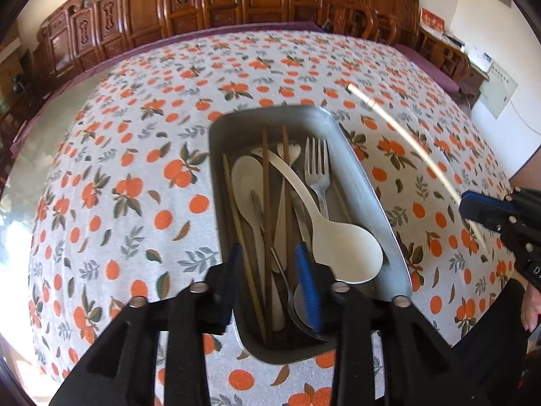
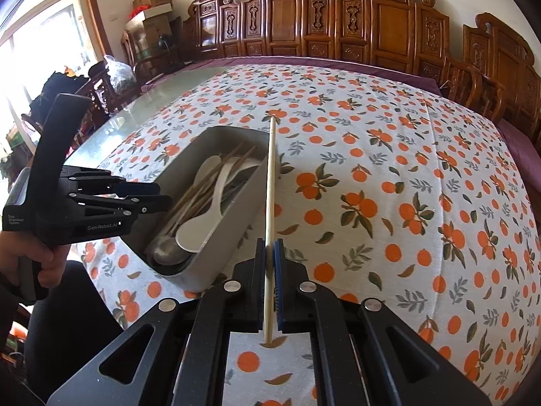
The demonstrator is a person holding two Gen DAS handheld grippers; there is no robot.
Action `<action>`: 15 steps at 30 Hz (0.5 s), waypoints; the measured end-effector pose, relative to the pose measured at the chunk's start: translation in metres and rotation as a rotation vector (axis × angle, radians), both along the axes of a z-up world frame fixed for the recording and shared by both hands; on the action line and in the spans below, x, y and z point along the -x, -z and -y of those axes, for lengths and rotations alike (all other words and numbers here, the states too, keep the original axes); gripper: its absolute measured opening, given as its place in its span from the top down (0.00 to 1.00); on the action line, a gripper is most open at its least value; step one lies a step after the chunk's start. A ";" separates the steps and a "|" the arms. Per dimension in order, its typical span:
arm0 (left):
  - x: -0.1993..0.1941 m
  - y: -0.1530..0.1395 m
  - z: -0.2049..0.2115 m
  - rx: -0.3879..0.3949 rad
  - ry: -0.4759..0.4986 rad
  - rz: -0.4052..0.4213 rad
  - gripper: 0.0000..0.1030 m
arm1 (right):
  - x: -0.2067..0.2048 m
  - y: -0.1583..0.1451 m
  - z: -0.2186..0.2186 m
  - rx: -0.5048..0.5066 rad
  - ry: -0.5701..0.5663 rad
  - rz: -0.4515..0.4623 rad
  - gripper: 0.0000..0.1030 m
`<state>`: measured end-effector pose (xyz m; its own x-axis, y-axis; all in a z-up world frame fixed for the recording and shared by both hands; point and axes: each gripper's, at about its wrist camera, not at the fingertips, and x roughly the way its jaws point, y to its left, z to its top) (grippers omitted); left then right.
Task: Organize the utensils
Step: 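Lower the wooden chopstick into the grey tray and open the left tool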
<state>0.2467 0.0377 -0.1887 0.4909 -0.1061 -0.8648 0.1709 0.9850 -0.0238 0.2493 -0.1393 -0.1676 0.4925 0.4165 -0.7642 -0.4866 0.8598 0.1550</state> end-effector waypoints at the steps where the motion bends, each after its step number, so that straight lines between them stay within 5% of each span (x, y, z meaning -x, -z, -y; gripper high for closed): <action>1: 0.002 -0.003 -0.002 0.006 -0.002 0.008 0.63 | 0.000 -0.001 -0.002 -0.005 -0.002 -0.001 0.94; 4: 0.006 -0.011 -0.007 0.005 -0.033 0.048 0.29 | 0.000 -0.001 -0.011 -0.014 -0.010 -0.003 0.94; 15: 0.018 -0.033 -0.028 0.074 -0.084 0.119 0.11 | -0.001 0.001 -0.036 -0.027 -0.030 -0.021 0.94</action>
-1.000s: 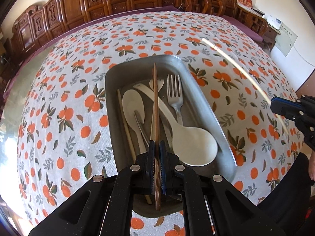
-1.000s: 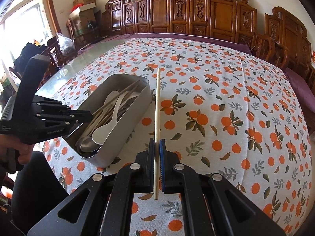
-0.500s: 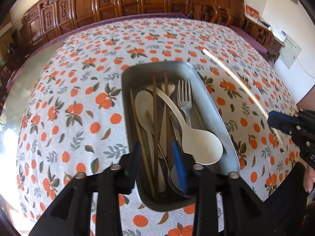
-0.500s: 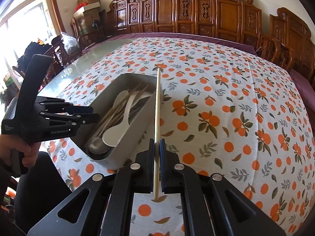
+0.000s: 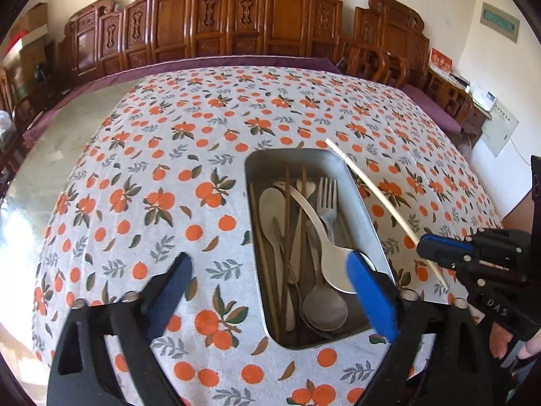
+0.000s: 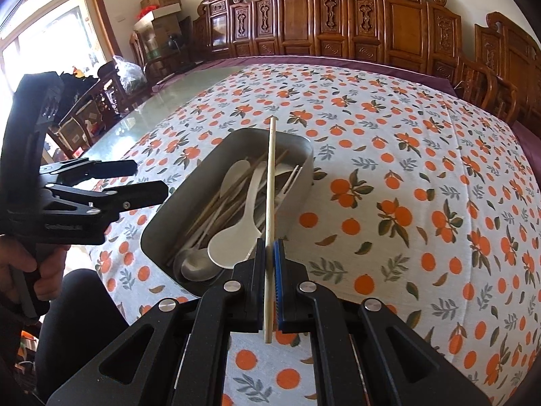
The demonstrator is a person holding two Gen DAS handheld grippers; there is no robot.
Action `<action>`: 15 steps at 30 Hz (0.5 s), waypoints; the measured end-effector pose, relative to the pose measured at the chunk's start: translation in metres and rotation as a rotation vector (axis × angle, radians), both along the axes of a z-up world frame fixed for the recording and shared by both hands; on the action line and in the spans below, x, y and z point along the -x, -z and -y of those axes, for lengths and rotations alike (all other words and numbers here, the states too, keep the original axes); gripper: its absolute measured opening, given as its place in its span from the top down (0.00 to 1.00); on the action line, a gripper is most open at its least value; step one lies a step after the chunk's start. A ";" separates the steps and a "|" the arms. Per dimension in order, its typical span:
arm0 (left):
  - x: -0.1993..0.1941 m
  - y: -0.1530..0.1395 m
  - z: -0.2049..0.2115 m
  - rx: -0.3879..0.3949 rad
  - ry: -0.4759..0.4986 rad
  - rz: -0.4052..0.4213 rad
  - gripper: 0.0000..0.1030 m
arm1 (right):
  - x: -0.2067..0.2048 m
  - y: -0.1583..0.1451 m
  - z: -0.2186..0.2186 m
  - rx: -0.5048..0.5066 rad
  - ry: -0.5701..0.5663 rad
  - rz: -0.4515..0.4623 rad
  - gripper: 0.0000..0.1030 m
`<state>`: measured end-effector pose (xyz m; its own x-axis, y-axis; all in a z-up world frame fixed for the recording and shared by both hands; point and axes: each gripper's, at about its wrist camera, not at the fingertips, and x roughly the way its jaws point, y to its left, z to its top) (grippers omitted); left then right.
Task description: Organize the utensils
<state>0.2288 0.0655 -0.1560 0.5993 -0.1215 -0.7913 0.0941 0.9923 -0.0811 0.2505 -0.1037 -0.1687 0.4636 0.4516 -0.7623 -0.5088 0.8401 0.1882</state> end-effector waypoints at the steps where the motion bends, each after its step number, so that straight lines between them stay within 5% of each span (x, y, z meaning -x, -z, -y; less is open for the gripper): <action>1: 0.001 -0.002 -0.002 0.000 -0.003 0.005 0.11 | 0.000 0.000 -0.002 -0.001 -0.001 -0.001 0.94; 15: 0.007 -0.002 -0.027 -0.007 -0.051 0.005 0.11 | -0.019 0.014 -0.046 -0.023 0.003 -0.074 0.94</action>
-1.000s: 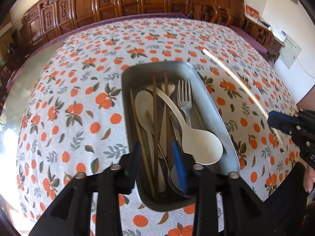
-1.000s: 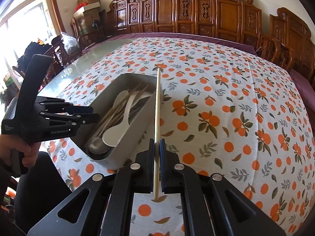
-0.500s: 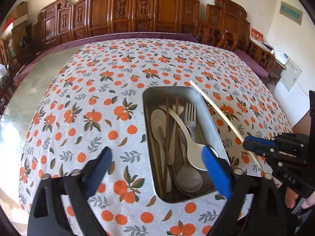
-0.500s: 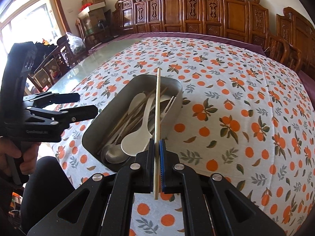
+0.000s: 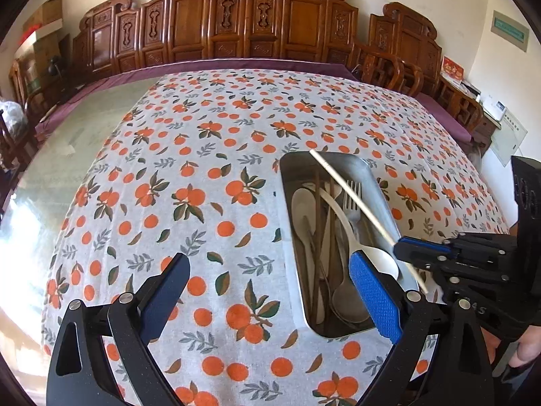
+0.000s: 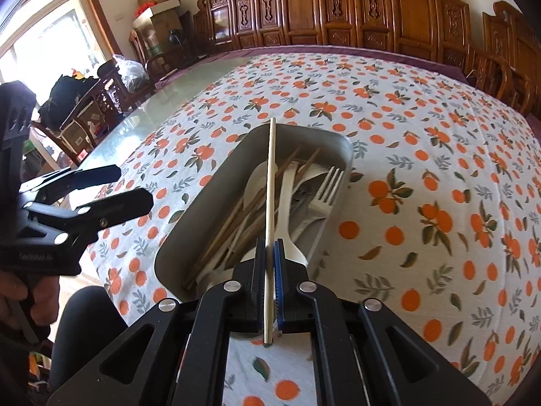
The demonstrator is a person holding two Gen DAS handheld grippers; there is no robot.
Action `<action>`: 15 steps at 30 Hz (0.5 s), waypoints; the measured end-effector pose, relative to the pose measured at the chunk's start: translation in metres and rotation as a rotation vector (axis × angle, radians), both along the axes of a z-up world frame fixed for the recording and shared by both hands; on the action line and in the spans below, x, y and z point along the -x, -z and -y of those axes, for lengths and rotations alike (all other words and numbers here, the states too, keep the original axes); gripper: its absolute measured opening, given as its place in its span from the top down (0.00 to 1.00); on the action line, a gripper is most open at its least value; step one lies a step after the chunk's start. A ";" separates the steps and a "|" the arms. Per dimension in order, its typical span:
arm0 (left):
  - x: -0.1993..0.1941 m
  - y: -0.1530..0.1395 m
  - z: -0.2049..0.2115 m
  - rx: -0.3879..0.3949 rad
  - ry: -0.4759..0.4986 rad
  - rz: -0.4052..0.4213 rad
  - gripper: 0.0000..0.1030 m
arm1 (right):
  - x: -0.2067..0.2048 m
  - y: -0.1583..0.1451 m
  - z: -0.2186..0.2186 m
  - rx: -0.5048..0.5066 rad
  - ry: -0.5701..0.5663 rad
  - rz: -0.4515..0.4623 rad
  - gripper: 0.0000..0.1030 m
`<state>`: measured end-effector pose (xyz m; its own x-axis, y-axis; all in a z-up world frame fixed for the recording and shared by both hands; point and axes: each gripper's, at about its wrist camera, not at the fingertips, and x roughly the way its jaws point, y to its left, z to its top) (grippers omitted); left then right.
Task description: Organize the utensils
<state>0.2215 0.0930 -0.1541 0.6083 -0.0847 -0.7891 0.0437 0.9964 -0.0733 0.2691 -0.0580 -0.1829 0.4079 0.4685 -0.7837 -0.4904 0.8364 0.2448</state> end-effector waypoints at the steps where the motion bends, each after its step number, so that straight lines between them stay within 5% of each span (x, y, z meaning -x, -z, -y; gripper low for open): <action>1: 0.000 0.000 -0.001 0.000 -0.001 0.000 0.11 | -0.002 0.002 -0.004 0.001 0.004 -0.009 0.94; 15: 0.006 -0.002 -0.008 0.002 -0.018 0.007 0.11 | -0.011 0.019 -0.018 -0.024 0.031 -0.044 0.93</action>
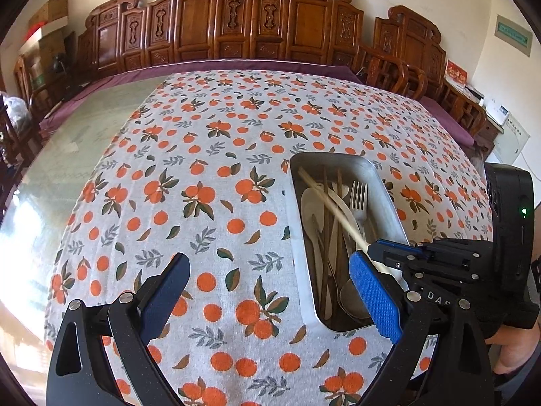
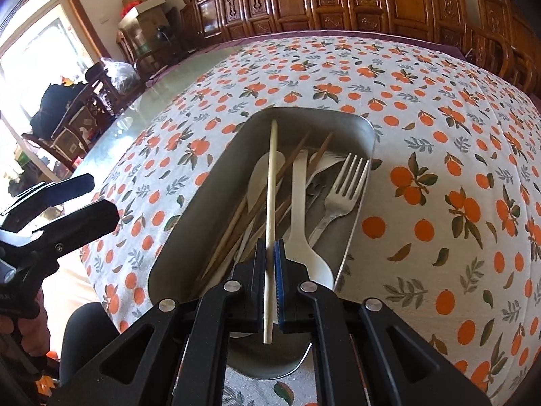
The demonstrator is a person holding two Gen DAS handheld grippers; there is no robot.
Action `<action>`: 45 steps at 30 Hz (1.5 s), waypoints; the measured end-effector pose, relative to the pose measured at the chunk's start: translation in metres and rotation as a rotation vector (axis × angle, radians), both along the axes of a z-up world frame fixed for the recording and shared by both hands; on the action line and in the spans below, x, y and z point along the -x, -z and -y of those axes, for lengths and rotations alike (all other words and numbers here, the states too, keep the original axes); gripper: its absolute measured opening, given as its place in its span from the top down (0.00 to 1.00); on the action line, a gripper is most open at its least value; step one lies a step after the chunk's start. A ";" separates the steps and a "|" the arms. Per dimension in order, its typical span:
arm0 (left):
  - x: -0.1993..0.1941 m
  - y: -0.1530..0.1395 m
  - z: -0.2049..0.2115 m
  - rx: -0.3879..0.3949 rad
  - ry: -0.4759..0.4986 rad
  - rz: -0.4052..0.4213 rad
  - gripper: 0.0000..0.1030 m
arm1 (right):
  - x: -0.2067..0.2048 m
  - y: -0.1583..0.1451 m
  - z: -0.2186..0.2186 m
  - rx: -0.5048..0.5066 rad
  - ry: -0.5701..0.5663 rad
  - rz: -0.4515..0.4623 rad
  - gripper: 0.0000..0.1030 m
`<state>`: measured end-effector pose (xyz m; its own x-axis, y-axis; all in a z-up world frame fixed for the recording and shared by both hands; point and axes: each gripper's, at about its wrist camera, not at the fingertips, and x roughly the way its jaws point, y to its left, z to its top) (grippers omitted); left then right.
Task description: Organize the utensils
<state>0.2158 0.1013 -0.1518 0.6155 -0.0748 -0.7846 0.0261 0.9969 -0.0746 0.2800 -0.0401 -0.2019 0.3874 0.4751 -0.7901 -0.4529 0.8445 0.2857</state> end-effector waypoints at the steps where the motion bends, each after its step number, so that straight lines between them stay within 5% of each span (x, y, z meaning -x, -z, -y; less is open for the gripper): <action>1: 0.000 0.000 0.000 -0.001 0.000 0.001 0.11 | 0.001 0.000 0.001 -0.011 -0.001 -0.001 0.93; 11: 0.006 -0.005 0.009 0.003 0.005 0.008 0.11 | 0.021 -0.023 0.026 -0.053 0.003 0.088 0.92; 17: 0.015 -0.016 0.023 0.004 0.016 0.037 0.11 | 0.044 -0.049 0.052 -0.028 0.057 0.189 0.60; 21: 0.024 -0.026 0.034 -0.009 0.025 0.067 0.10 | 0.060 -0.067 0.070 0.023 0.120 0.262 0.24; 27: 0.040 -0.041 0.054 -0.004 0.053 0.102 0.08 | 0.077 -0.083 0.096 0.046 0.198 0.309 0.03; 45: 0.086 -0.101 0.105 -0.041 0.090 0.195 0.08 | 0.132 -0.149 0.150 0.053 0.333 0.434 0.03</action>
<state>0.1299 -0.0036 -0.0508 0.7483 -0.1075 -0.6545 0.1256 0.9919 -0.0192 0.1481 -0.1899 -0.0525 0.8054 0.2356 -0.5439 -0.2259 0.9704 0.0858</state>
